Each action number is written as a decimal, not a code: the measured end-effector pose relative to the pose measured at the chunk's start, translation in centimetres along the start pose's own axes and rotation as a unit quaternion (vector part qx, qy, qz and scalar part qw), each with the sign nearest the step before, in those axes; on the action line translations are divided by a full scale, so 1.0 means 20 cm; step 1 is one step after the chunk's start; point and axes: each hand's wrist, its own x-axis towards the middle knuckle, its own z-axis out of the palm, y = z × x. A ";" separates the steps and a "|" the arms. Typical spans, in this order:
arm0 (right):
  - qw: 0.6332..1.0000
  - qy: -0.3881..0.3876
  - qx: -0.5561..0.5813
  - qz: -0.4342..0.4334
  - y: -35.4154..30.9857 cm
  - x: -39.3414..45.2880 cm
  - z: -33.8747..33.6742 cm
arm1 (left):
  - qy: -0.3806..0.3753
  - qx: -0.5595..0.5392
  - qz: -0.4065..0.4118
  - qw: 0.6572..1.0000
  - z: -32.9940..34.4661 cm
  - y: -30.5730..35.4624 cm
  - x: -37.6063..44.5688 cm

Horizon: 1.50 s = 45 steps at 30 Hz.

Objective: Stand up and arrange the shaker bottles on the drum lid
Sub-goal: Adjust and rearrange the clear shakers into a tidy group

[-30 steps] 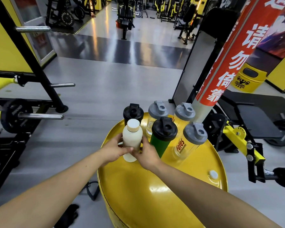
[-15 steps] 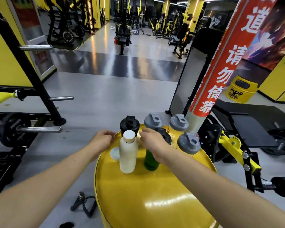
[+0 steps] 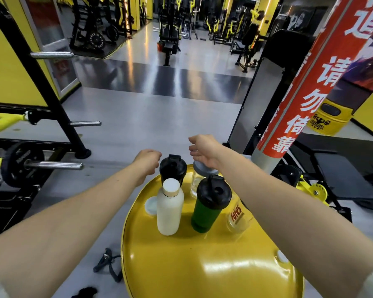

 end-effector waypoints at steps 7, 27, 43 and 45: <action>0.998 -0.024 -0.006 0.052 0.04 0.10 0.10 | -0.043 -0.063 -0.073 0.994 0.08 -0.08 0.10; 0.995 -0.049 -0.002 0.087 0.15 0.19 0.11 | -0.066 -0.093 -0.070 0.991 0.11 -0.13 0.12; 0.997 -0.069 0.037 -0.007 -0.01 0.20 -0.21 | -0.004 0.004 0.062 0.998 0.12 0.17 0.08; 0.998 -0.048 0.034 -0.015 -0.02 0.18 -0.29 | -0.033 -0.019 0.065 0.997 0.20 0.24 0.07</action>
